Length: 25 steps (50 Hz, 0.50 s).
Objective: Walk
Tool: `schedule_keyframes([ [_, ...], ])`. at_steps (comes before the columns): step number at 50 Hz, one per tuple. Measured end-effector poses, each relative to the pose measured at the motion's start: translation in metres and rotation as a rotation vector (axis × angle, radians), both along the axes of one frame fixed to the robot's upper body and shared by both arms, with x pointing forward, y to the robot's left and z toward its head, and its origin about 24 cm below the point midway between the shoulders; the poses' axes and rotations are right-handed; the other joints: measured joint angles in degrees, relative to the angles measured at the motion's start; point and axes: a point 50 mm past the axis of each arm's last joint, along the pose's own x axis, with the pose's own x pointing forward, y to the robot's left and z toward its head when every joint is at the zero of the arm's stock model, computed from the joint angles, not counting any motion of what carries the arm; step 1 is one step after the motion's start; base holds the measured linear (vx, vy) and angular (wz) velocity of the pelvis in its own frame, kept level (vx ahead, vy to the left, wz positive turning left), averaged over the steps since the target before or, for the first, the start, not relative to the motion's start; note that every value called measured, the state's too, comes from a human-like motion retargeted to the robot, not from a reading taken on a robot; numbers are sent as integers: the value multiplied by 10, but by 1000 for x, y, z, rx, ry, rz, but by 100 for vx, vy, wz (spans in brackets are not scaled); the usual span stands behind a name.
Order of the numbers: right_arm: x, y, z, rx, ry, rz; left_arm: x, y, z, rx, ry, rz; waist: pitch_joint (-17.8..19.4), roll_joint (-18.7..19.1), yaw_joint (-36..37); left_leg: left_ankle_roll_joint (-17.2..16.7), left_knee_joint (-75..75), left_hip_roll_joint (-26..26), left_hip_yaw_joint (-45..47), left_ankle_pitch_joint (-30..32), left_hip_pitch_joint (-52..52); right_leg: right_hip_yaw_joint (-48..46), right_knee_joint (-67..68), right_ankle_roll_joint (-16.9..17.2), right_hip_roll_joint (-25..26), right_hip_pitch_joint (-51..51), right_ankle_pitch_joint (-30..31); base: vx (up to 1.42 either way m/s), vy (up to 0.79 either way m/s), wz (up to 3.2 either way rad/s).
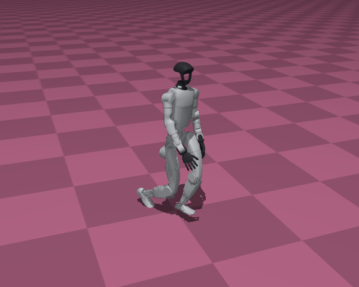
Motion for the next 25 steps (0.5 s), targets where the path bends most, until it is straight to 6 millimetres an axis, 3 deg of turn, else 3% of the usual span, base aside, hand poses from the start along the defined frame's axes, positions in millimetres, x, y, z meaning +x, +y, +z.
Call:
schedule_keyframes([
  [3, -12, -1, -7, 7, 51, 5, 9, -1, 3, -4, -28, -13, 3, -9, -12, 13, -9, -20, 5, -12, 28, 0, 94, 15, -34, -39, 90, 0, 2, -8],
  [5, -19, -2, -11, 6, 78, 7, 17, 0, 5, -2, -54, -24, 5, -9, -18, 20, -20, -26, 5, -24, 49, -3, 144, 8, -55, -71, 114, 2, 6, -34],
  [13, -55, -20, -26, -40, 185, -45, 58, -1, 19, 19, -168, -57, 17, 27, -40, 21, -84, -13, -10, -68, 160, -34, 162, -60, -93, -203, 16, 2, 5, -41],
  [18, -84, -35, -36, -73, 272, -117, 84, -4, 30, 11, -255, -51, 22, 57, -45, 12, -116, 7, -23, -85, 216, -61, 36, -60, -63, -254, -18, 1, 0, -28],
  [25, -124, -50, -46, -100, 398, -213, 111, -13, 46, -21, -359, -90, 9, 97, -28, 0, -152, 48, -36, -100, 259, -60, -226, -22, 34, -282, 0, 0, 0, -28],
])
